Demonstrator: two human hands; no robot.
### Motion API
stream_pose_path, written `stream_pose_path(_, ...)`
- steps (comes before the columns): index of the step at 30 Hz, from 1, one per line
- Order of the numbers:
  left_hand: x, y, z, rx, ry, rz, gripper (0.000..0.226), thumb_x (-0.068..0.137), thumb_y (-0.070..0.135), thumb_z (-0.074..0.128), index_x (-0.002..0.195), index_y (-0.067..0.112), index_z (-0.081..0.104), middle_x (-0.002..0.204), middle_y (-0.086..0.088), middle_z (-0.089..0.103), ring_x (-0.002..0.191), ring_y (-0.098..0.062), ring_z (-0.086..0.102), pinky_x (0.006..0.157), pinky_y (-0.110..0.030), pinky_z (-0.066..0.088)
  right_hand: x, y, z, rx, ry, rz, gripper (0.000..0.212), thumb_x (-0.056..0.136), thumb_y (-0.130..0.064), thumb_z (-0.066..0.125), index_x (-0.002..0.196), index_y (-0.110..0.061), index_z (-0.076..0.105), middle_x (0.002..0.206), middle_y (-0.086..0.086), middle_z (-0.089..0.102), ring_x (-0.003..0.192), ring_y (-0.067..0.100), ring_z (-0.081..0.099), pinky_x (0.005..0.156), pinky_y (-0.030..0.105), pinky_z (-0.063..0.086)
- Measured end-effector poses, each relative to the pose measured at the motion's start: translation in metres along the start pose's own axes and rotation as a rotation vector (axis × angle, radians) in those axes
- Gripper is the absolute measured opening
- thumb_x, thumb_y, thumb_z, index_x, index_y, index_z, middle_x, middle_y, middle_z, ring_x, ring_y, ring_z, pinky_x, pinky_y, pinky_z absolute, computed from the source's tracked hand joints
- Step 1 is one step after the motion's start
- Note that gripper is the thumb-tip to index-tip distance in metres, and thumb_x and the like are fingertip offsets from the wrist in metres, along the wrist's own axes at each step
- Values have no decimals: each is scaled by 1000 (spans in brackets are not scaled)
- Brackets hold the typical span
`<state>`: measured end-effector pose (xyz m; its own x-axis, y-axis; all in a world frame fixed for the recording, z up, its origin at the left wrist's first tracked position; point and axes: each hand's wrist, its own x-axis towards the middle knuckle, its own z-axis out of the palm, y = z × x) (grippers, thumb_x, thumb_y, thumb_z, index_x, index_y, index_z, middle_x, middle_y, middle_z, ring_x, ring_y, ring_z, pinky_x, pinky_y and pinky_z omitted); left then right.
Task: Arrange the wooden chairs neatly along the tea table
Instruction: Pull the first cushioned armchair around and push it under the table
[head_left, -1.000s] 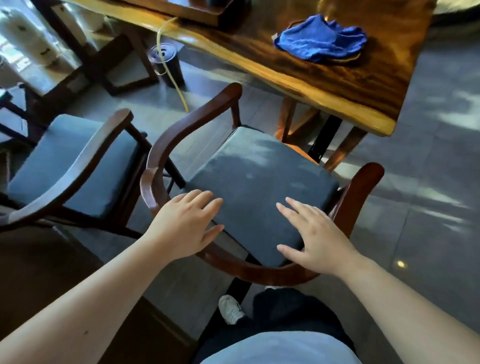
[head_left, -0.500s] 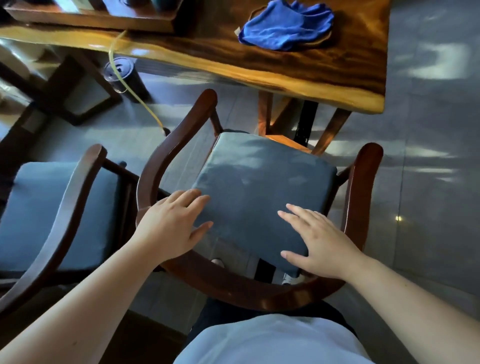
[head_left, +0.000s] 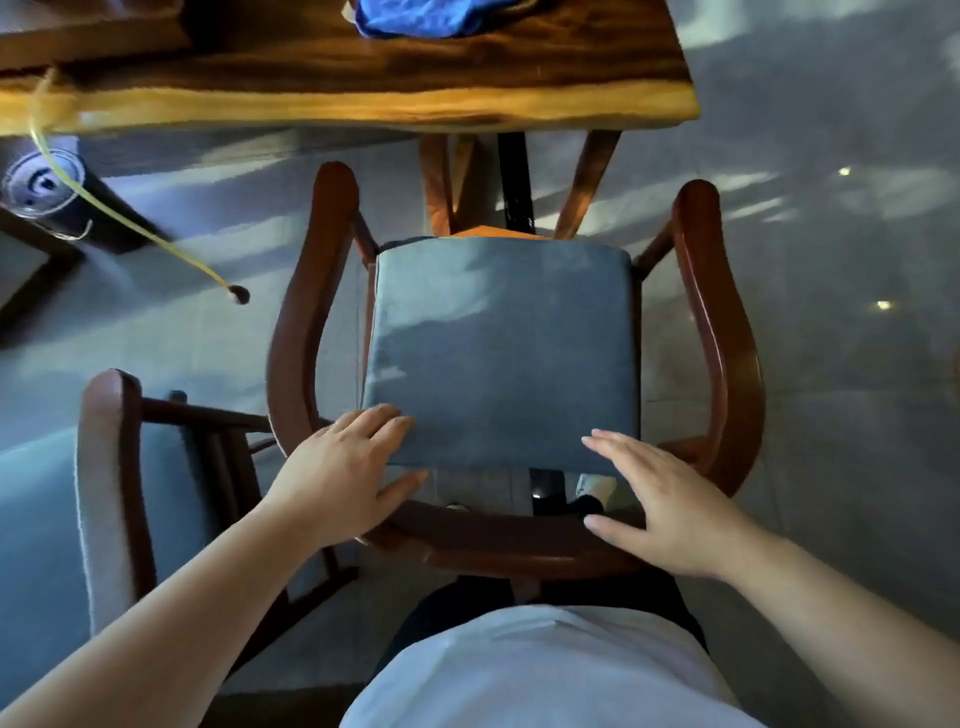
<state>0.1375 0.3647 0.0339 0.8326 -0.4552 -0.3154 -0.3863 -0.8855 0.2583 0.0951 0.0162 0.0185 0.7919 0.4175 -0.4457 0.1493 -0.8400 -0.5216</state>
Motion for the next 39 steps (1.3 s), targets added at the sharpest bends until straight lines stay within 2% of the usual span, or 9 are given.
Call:
stream_pose_path(3,-6,1,8,-58,-24,90,70,88,67,34,124,11,57,124,-8,61,110,-30,58,84,-44,54,-17,-2,5,38,-14,20,84,79,-84,40,149,-39,24,155,-17,25,142,2,21,114,31,24)
stream_pose_path(6,-18,4,16,-157,-86,219,75,86,74,37,123,12,57,124,-10,61,112,-30,57,87,-45,52,-37,2,9,-45,-79,-18,93,69,-88,52,143,-33,40,141,-21,37,131,-1,30,112,30,22)
stream_pose_path(9,-27,14,24,-140,-108,369,76,78,79,47,119,17,58,113,-3,66,101,-25,61,77,-41,55,-37,10,19,-179,101,-171,57,72,-51,79,120,-23,65,118,-8,66,111,13,60,99,42,47)
stream_pose_path(11,-26,16,31,-126,-75,364,58,79,67,55,113,21,59,101,2,68,89,-24,65,68,-37,56,-30,15,20,-214,170,-223,39,70,-28,81,105,-18,70,102,-2,73,93,19,68,81,43,58)
stream_pose_path(14,-24,15,39,-168,16,339,24,79,35,58,99,21,64,80,5,68,68,-24,64,59,-37,55,-23,22,15,-290,162,-316,28,82,-33,61,99,-14,73,94,-1,75,83,18,72,67,39,60)
stream_pose_path(17,-26,15,42,-180,51,336,24,78,31,55,96,20,66,78,6,69,67,-22,64,60,-34,54,-21,28,13,-336,143,-382,32,83,-33,55,99,-11,73,94,1,76,81,18,73,61,37,61)
stream_pose_path(23,-9,30,39,-179,111,294,21,78,31,54,92,20,66,77,7,68,66,-21,64,59,-34,53,-14,46,-11,-359,108,-375,34,77,-29,55,101,-12,72,95,1,76,82,20,72,63,38,60)
stream_pose_path(28,1,52,44,-193,112,256,23,78,31,53,91,18,67,78,5,69,67,-23,65,57,-36,54,-13,68,-23,-377,102,-350,46,57,-14,81,102,-13,72,97,1,76,86,21,72,69,40,61)
stream_pose_path(39,4,54,34,-169,60,269,25,77,30,58,97,19,69,82,6,72,71,-17,67,60,-28,55,-16,77,-10,-266,239,-350,36,59,-15,76,95,-16,72,93,-2,74,84,19,70,72,37,57)
